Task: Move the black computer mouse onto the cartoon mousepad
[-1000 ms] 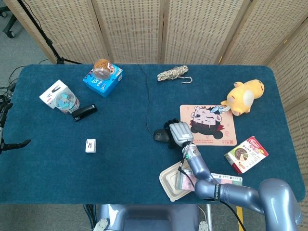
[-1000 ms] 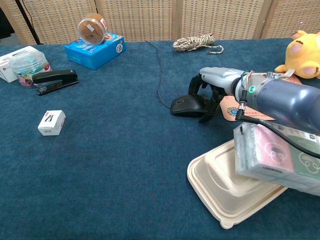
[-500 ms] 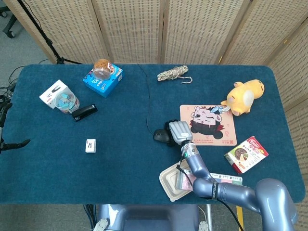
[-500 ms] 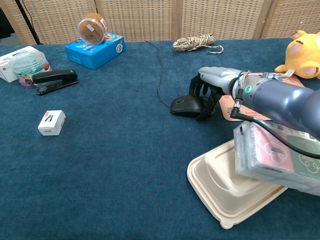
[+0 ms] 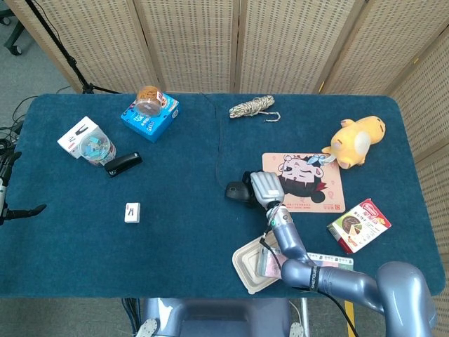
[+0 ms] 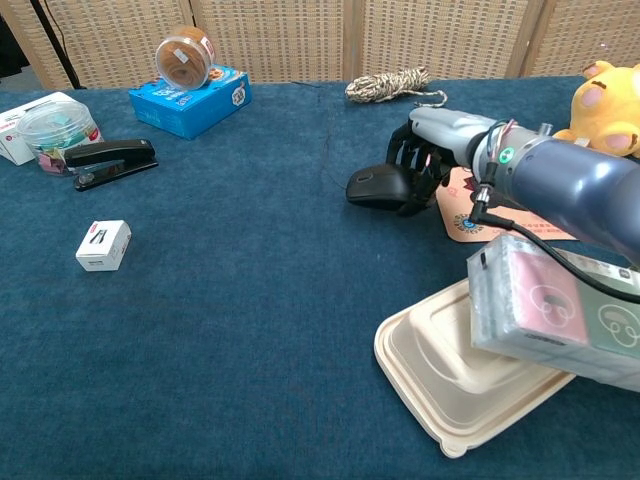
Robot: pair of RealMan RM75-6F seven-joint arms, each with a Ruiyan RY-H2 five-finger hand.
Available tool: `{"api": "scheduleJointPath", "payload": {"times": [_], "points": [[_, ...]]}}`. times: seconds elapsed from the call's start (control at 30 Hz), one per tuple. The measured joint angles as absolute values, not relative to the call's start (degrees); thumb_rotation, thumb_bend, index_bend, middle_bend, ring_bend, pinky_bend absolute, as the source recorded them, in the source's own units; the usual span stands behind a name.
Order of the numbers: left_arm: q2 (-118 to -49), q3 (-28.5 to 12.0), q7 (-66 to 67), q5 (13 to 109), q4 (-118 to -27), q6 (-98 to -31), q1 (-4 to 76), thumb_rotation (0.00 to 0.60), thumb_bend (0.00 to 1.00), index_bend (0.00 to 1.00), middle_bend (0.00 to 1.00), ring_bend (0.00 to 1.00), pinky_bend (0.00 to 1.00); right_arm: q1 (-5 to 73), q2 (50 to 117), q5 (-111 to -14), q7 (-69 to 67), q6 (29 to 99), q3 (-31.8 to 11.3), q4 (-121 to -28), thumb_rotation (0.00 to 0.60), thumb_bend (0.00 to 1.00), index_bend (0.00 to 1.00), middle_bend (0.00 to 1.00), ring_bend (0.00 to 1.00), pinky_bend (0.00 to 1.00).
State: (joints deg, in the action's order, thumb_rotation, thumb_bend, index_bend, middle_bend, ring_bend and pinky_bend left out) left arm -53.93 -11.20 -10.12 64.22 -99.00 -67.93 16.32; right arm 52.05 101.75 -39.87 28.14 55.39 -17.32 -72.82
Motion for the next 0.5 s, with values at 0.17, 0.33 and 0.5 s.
{"api": "scheduleJointPath", "payload": {"times": [0.17, 0.33, 0.5], "points": [[-53.36, -10.97, -11.80, 65.05, -98.65, -65.62, 16.71, 0.600, 0.00, 0.00, 0.00, 0.00, 0.00, 52.11, 102.08, -36.21, 31.11, 61.90, -20.35, -73.57, 0.600, 0.55, 0.49, 0.43, 0.36, 0.53], [-52.35, -10.38, -14.96, 68.03, -98.44, -63.89, 16.97, 0.600, 0.00, 0.00, 0.00, 0.00, 0.00, 52.40, 103.99, -29.04, 37.00, 71.74, -24.95, -73.17, 0.600, 0.59, 0.50, 0.45, 0.38, 0.54], [-51.37, -9.79, -18.30, 71.09, -98.27, -63.38, 16.84, 0.600, 0.00, 0.00, 0.00, 0.00, 0.00, 53.21, 107.39, -23.01, 41.53, 79.00, -29.61, -69.38, 0.600, 0.60, 0.51, 0.45, 0.38, 0.55]]}}
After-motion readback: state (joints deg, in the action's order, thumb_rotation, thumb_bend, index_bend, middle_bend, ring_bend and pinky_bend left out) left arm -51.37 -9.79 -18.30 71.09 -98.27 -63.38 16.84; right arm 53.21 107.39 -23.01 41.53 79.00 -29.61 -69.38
